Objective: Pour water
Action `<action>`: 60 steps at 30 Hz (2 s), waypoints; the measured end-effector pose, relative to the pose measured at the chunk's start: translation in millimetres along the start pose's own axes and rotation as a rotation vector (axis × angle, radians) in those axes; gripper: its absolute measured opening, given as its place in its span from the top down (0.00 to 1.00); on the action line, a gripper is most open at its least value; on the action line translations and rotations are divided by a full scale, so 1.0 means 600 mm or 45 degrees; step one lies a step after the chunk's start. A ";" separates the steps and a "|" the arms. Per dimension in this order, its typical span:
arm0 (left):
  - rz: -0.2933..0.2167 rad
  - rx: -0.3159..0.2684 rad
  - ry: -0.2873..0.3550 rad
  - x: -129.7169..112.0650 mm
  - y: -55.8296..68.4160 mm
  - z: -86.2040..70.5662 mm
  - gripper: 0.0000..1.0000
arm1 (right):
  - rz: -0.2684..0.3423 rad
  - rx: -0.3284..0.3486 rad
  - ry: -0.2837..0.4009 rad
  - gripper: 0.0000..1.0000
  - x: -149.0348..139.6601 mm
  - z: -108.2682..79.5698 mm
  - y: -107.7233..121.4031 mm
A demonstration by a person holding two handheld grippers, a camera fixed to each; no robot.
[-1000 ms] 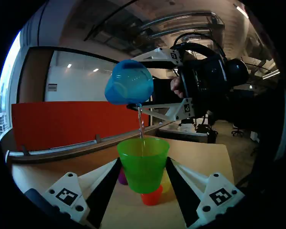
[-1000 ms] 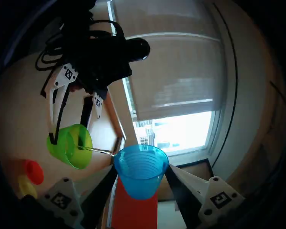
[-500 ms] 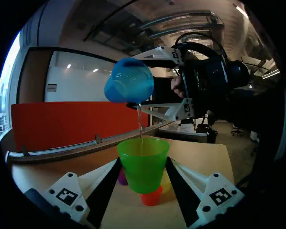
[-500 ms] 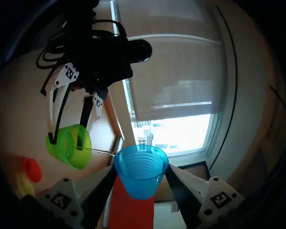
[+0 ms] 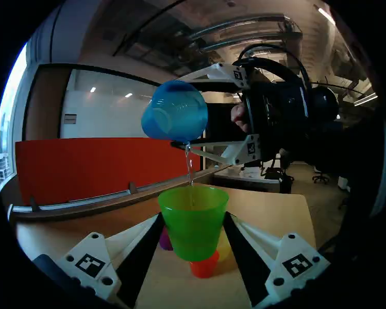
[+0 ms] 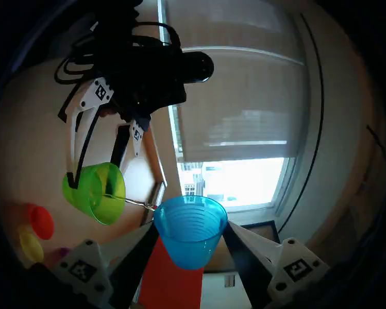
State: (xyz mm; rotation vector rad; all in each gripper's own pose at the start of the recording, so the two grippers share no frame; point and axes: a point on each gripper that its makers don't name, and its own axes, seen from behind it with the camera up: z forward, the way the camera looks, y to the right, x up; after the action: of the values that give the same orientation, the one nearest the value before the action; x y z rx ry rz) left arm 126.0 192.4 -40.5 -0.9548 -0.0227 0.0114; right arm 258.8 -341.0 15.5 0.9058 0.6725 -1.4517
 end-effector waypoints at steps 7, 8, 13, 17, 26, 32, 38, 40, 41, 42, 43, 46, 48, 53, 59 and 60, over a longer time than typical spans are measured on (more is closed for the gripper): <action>0.002 0.001 0.001 0.001 0.001 0.001 0.18 | -0.036 -0.006 -0.003 0.11 0.004 -0.004 0.003; 0.002 0.002 0.000 0.001 0.001 0.001 0.18 | -0.042 -0.007 -0.004 0.11 0.003 -0.005 0.003; 0.001 0.002 -0.001 -0.001 0.000 0.002 0.18 | -0.061 -0.008 -0.005 0.11 0.005 -0.007 0.004; 0.001 0.003 0.001 0.001 0.001 0.002 0.18 | -0.072 -0.003 -0.007 0.11 0.005 -0.006 0.001; -0.002 0.004 0.006 0.003 -0.002 0.004 0.18 | -0.072 -0.003 -0.002 0.11 0.004 -0.003 -0.001; -0.005 0.005 0.008 0.002 -0.003 0.003 0.18 | -0.050 -0.004 0.002 0.11 0.003 -0.003 0.000; -0.005 0.010 0.006 0.000 -0.005 0.001 0.18 | -0.007 0.003 0.005 0.11 0.002 -0.003 -0.005; -0.004 0.012 0.006 0.000 -0.006 0.000 0.18 | 0.013 0.002 0.007 0.11 0.002 -0.003 -0.006; -0.004 0.012 0.006 0.000 -0.006 -0.001 0.18 | 0.024 0.000 0.008 0.11 0.003 -0.003 -0.006; -0.004 0.013 0.006 0.000 -0.006 -0.001 0.18 | 0.036 -0.002 0.009 0.11 0.003 -0.003 -0.005; -0.004 0.013 0.005 0.001 -0.006 -0.001 0.18 | 0.049 -0.005 0.011 0.11 0.003 -0.004 -0.005; -0.002 0.015 0.006 0.002 -0.006 -0.003 0.18 | 0.095 -0.015 0.016 0.11 0.004 -0.006 -0.003; 0.000 0.016 0.007 0.003 -0.006 -0.003 0.18 | 0.134 -0.025 0.019 0.11 0.004 -0.007 -0.001; 0.004 0.018 0.007 0.005 -0.007 -0.005 0.18 | 0.254 -0.043 0.024 0.11 0.001 -0.011 0.002; 0.007 0.024 0.002 0.004 -0.011 -0.007 0.18 | 0.414 -0.059 0.028 0.10 -0.007 -0.017 -0.001; 0.008 0.025 0.000 0.004 -0.011 -0.008 0.18 | 0.444 -0.059 0.028 0.10 -0.009 -0.018 -0.002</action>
State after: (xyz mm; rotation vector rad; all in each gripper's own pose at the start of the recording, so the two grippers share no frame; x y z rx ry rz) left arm 128.3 184.6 -37.6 -0.9356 -0.0195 0.0172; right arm 258.8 -329.3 14.1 0.9512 0.5314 -1.1127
